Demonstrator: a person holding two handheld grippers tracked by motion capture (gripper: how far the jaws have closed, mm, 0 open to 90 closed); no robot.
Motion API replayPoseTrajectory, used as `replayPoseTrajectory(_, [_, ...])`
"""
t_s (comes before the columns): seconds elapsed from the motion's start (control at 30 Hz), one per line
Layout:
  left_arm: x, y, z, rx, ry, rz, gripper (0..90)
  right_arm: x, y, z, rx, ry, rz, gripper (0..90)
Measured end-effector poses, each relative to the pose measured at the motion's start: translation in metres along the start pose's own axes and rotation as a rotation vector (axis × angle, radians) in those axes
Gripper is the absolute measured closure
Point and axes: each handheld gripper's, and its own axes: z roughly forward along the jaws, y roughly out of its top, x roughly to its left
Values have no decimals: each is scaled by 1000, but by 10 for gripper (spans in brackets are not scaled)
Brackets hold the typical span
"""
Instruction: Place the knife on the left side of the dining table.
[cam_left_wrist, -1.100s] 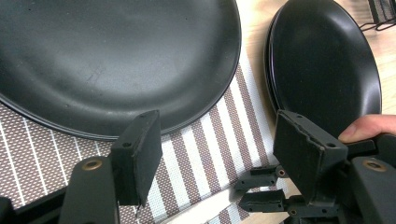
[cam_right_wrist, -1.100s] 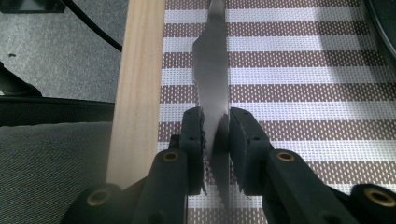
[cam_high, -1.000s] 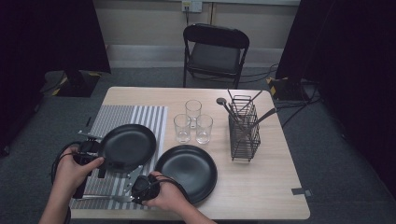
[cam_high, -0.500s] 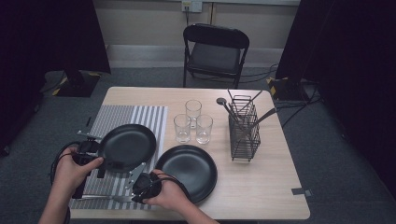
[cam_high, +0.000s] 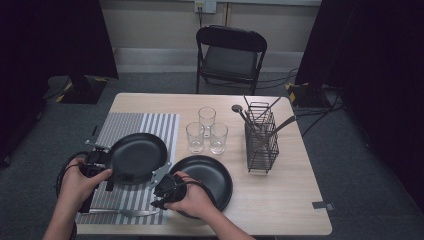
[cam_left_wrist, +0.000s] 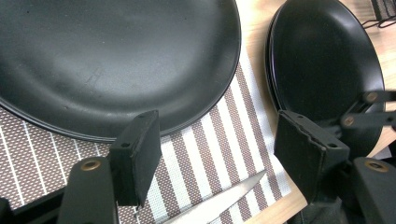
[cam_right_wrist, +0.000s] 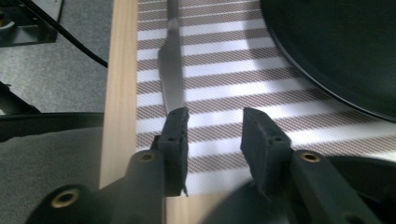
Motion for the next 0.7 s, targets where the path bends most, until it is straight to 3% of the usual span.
replayPoseTrajectory(0.5, [-1,1,6,16,-9,29,310,-20,-23,-36,-5,-64,78,434])
replayPoseTrajectory(0.7, [-1,1,6,4,-13,22,304,-25,-31,-45,-15,-86,103,392])
